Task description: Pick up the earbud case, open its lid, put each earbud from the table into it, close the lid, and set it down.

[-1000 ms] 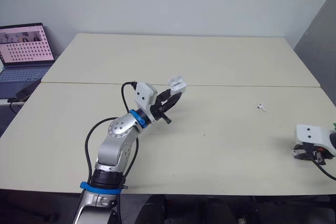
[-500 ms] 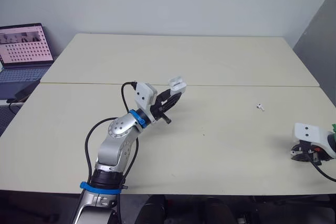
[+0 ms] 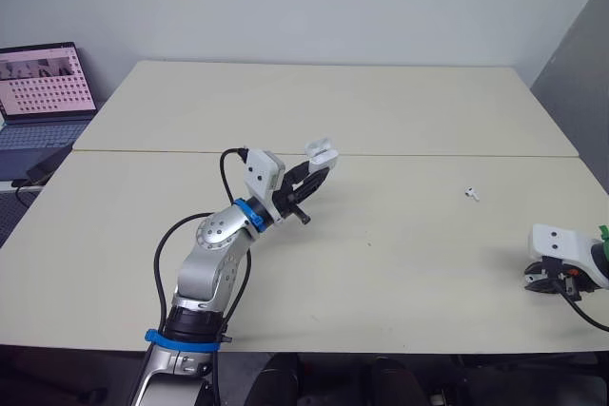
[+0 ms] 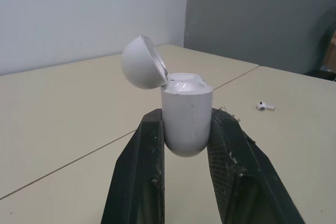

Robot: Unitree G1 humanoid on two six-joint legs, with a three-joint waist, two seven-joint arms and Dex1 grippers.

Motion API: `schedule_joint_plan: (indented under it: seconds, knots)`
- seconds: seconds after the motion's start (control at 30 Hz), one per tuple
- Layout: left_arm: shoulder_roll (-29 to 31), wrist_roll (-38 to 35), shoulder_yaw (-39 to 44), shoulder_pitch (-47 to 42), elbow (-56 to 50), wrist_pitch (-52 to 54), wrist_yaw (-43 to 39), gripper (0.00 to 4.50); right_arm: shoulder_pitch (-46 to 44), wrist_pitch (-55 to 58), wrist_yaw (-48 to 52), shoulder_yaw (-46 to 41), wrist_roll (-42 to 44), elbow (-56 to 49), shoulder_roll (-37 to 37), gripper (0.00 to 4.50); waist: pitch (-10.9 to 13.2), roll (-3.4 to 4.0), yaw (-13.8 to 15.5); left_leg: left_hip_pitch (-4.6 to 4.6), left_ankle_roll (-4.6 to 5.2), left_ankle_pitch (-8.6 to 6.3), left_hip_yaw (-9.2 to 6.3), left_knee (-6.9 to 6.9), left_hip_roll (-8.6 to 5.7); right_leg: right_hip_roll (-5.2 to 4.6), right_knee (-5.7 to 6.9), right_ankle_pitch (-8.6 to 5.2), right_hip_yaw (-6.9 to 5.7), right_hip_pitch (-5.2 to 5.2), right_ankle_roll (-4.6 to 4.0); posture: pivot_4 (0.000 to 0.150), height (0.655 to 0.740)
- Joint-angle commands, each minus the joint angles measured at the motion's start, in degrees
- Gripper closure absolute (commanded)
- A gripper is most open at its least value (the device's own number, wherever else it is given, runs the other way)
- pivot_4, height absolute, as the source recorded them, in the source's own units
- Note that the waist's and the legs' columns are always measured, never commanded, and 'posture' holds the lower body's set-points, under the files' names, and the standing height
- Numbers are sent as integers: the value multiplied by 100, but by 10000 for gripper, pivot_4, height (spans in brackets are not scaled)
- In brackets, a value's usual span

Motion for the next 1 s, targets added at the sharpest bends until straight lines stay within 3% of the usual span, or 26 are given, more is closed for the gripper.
schedule_joint_plan:
  seconds: [0.03,0.33,0.5,0.67,0.77,1.0]
  knots:
    - [-4,-20,9,-120,-158,-60,20,37550,-24,-112,-37,41,-205,200,-73,31175,0,0,-1,0,0,0,0,0,0,0,0,0,0,0,0,1500,7400]
    - [-4,-26,23,-120,-162,-67,31,37550,-119,-122,-5,74,-202,217,18,31175,0,0,-4,1,0,0,0,0,0,0,0,0,1,1,0,1500,7400]
    - [-6,-27,17,-110,-188,-61,35,37550,-95,-33,41,7,-66,72,79,41222,0,0,-4,2,0,0,1,1,1,0,0,0,1,1,0,1500,7400]
    - [-4,-26,4,-96,-174,-81,4,37550,55,302,198,-158,292,-525,106,41220,0,0,-3,2,0,0,0,0,3,0,0,0,0,1,0,1500,7400]
    - [-44,-34,-33,-95,-127,-152,-54,37550,-751,1725,-182,-406,1295,-1676,846,41220,1,-1,-61,3,0,0,1,-2,10,3,1,0,3,-3,0,1500,7400]
    - [-221,38,-91,-272,179,-469,-85,37550,-3259,5362,-3210,-1688,3076,-2877,4026,41220,5,-2,-42,6,-2,0,-11,-10,5,6,17,16,23,-17,-27,1500,7400]
